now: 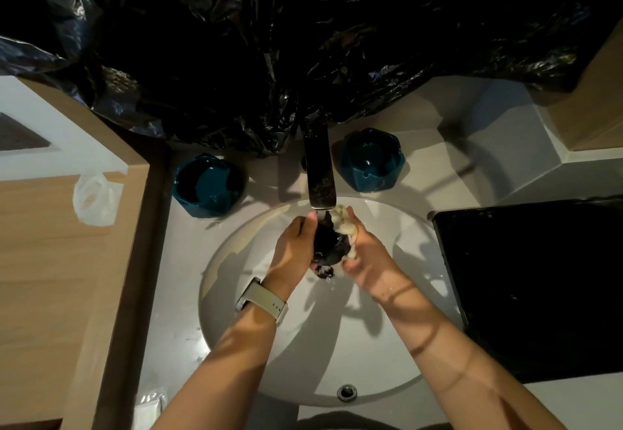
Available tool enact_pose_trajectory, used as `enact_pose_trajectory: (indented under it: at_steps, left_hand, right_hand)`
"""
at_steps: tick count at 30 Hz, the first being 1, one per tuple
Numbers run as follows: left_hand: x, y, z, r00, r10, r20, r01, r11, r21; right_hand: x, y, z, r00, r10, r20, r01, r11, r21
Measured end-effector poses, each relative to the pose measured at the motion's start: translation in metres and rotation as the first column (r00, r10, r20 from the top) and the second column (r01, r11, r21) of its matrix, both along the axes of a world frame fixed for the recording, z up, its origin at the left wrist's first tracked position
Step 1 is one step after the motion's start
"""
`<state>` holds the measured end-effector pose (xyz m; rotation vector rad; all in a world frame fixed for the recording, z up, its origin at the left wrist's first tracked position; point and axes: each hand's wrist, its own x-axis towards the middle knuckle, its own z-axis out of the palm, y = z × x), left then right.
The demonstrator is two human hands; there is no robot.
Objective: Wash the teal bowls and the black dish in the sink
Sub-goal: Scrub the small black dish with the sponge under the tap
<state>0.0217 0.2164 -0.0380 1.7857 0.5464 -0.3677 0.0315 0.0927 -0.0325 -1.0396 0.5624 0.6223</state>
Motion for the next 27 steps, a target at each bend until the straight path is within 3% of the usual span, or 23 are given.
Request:
enact_pose_trajectory:
  at_steps: [3, 5, 8, 10, 13, 15, 21, 24, 27]
  left_hand:
    - [0.010, -0.006, 0.000, 0.945, 0.252, -0.209, -0.289, 0.941, -0.173]
    - [0.006, -0.009, 0.002, 0.901, 0.307, -0.306, -0.392, 0.879, -0.271]
    - [-0.013, -0.009, 0.007, 0.938, 0.214, -0.272, -0.322, 0.827, -0.461]
    - [-0.020, -0.004, 0.010, 0.945, 0.160, -0.284, -0.307, 0.730, -0.610]
    - [-0.017, 0.005, 0.017, 0.887, 0.153, -0.436, -0.447, 0.517, -0.730]
    - [-0.017, 0.010, 0.018, 0.881, 0.186, -0.435, -0.469, 0.459, -0.755]
    - [-0.029, 0.012, 0.012, 0.952, 0.249, -0.175, -0.289, 0.554, -0.781]
    - [-0.030, 0.006, 0.016, 0.967, 0.249, -0.053, -0.211, 0.669, -0.712]
    - [-0.030, -0.001, 0.017, 0.972, 0.232, -0.044, -0.215, 0.789, -0.575]
  right_hand:
    - [-0.025, 0.007, 0.001, 0.987, -0.003, 0.160, -0.002, 0.999, 0.033]
    - [-0.034, 0.008, -0.006, 0.964, 0.026, 0.266, -0.031, 0.999, 0.012]
    - [-0.019, 0.008, 0.002, 0.993, -0.032, 0.112, 0.045, 0.992, -0.119]
    - [-0.007, 0.003, 0.000, 0.991, -0.132, -0.021, 0.129, 0.984, -0.124]
    - [0.001, 0.001, -0.006, 0.979, -0.205, -0.022, 0.198, 0.966, -0.167]
    - [0.001, -0.003, -0.009, 0.988, -0.153, 0.036, 0.157, 0.946, -0.284]
    - [-0.012, -0.022, -0.003, 0.925, -0.069, 0.374, 0.226, 0.891, -0.393]
    - [-0.027, -0.024, 0.004, 0.868, 0.133, 0.478, 0.125, 0.873, -0.471]
    - [-0.041, -0.018, 0.001, 0.796, 0.353, 0.492, -0.040, 0.842, -0.539]
